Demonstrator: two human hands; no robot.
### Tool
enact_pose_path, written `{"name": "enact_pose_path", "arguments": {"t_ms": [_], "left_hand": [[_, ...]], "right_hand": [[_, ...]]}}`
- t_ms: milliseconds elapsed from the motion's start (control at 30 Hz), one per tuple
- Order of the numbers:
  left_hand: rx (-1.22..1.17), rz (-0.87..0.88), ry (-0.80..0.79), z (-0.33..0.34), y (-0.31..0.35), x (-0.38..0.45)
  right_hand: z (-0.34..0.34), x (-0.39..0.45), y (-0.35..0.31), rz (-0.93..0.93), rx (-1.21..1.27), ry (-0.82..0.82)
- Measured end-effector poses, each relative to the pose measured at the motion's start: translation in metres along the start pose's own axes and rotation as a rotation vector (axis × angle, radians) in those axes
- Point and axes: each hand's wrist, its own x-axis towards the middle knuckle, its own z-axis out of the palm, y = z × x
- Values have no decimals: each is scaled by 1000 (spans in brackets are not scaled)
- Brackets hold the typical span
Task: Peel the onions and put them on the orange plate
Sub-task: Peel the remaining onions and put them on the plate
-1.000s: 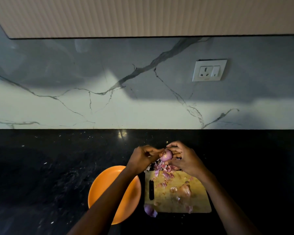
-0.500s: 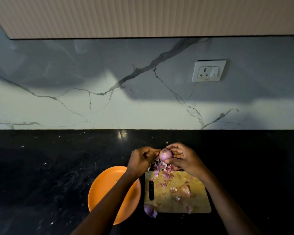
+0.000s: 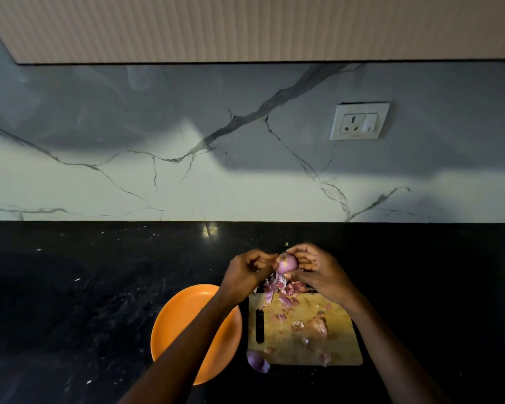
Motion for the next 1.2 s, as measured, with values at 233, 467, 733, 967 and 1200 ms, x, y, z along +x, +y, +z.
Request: {"name": "enact_pose_path", "arguments": {"t_ms": [233, 467, 733, 967, 1200], "left_hand": [[-72, -21, 4, 1, 0, -1], [-180, -56, -6, 3, 5, -2], [-219, -56, 35, 8, 7, -4], [-434, -85, 175, 25, 12, -6], [-152, -47, 318, 35, 5, -4]], "right_hand": [[4, 1, -1, -6, 16, 4], [2, 1, -1, -16, 11, 26], [3, 0, 0, -14, 11, 52], [11, -2, -6, -69, 29, 153], [18, -3, -6, -68, 35, 212]]}}
